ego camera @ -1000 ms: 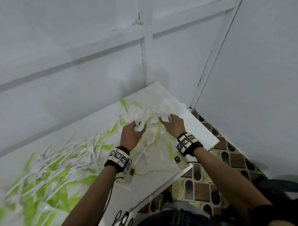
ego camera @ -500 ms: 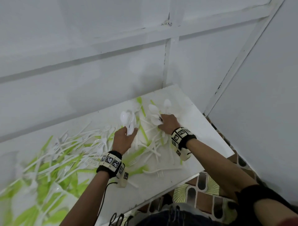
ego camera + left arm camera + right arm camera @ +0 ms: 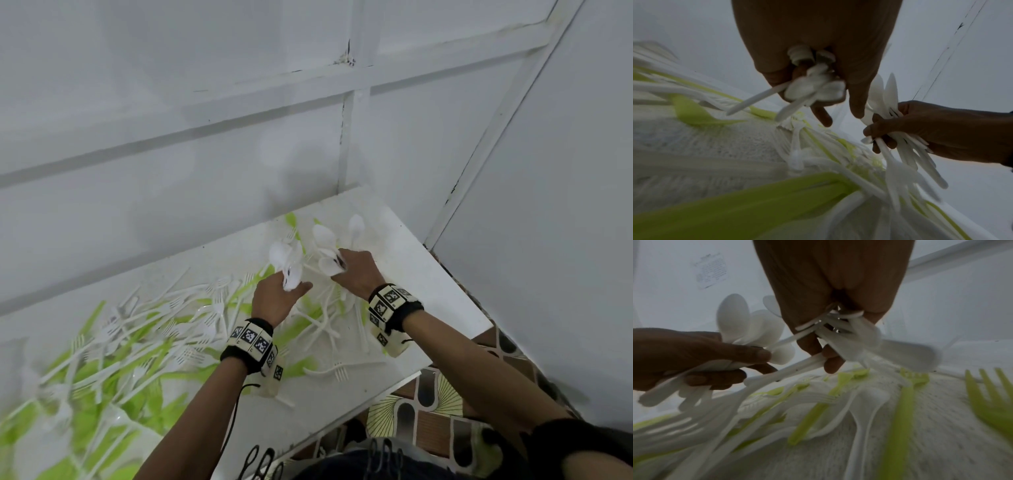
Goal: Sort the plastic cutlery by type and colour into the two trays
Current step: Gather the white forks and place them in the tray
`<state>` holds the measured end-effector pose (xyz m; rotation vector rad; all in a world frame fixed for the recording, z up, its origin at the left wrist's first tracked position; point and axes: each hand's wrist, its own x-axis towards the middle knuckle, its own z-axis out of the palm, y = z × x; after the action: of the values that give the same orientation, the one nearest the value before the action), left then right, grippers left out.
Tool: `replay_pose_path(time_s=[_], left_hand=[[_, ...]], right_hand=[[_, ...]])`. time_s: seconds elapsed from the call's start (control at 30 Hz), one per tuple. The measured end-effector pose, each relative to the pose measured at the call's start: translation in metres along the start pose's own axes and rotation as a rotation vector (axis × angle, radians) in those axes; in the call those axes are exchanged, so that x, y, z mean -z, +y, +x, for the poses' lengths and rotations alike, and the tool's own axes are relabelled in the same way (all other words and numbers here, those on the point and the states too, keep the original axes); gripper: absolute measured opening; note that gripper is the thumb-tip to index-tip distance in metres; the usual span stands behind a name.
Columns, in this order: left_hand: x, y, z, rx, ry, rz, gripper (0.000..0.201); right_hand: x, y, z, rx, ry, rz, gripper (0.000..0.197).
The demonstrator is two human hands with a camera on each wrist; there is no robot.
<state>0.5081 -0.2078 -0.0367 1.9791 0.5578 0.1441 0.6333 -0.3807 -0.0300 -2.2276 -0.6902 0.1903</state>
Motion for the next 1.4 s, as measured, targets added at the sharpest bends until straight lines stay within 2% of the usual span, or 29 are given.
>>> replay_pose_path(time_s=[0.13, 0.23, 0.3, 0.4, 0.47, 0.57, 0.67, 0.73, 0.83, 0.93, 1.03, 1.07, 1.13, 1.23, 1.33, 1.4], left_hand=[[-0.006, 0.008, 0.008, 0.062, -0.155, -0.016, 0.047], [-0.009, 0.011, 0.005, 0.058, -0.245, -0.053, 0.04], [-0.009, 0.008, 0.006, 0.069, -0.212, -0.072, 0.036], [-0.004, 0.005, 0.01, 0.084, -0.065, -0.015, 0.029], [0.001, 0.006, 0.012, 0.058, 0.024, 0.004, 0.031], [0.006, 0.005, 0.012, 0.025, 0.076, -0.064, 0.034], [0.003, 0.01, 0.006, 0.015, 0.004, -0.158, 0.036], [-0.002, 0.015, 0.0, -0.004, -0.067, -0.171, 0.034], [-0.009, 0.017, -0.005, 0.001, -0.091, -0.154, 0.049], [-0.017, 0.015, -0.007, 0.028, -0.126, -0.118, 0.045], [-0.028, 0.009, -0.011, 0.012, -0.129, 0.011, 0.067], [-0.032, 0.01, -0.013, 0.001, -0.124, 0.049, 0.066], [-0.041, 0.012, -0.014, -0.024, -0.129, 0.213, 0.051], [-0.053, 0.02, -0.02, -0.117, -0.196, 0.606, 0.039], [-0.062, 0.023, -0.02, -0.167, -0.23, 0.815, 0.037], [-0.066, 0.025, -0.021, -0.212, -0.227, 0.906, 0.032]], right_hand=[[-0.004, -0.007, -0.012, -0.086, 0.024, 0.158, 0.05], [-0.008, -0.002, -0.014, -0.132, 0.026, 0.185, 0.04], [-0.009, 0.0, -0.016, -0.141, 0.026, 0.205, 0.038], [-0.009, 0.004, -0.017, -0.187, 0.075, 0.219, 0.039], [-0.005, 0.003, -0.016, -0.258, 0.086, 0.295, 0.035], [-0.004, -0.005, -0.015, -0.348, 0.064, 0.465, 0.029], [-0.008, -0.02, -0.013, -0.424, 0.061, 0.837, 0.025], [-0.011, -0.027, -0.012, -0.414, 0.047, 0.965, 0.02], [-0.009, -0.027, -0.012, -0.376, 0.086, 0.909, 0.028], [0.004, -0.021, -0.015, -0.33, 0.104, 0.81, 0.034], [0.023, -0.011, -0.022, -0.279, 0.051, 0.593, 0.033], [0.029, -0.007, -0.024, -0.274, 0.031, 0.544, 0.032], [0.036, 0.004, -0.029, -0.283, 0.018, 0.521, 0.034], [0.047, 0.016, -0.035, -0.297, 0.029, 0.502, 0.038], [0.054, 0.022, -0.04, -0.3, 0.054, 0.488, 0.019], [0.056, 0.026, -0.042, -0.345, 0.089, 0.52, 0.013]])
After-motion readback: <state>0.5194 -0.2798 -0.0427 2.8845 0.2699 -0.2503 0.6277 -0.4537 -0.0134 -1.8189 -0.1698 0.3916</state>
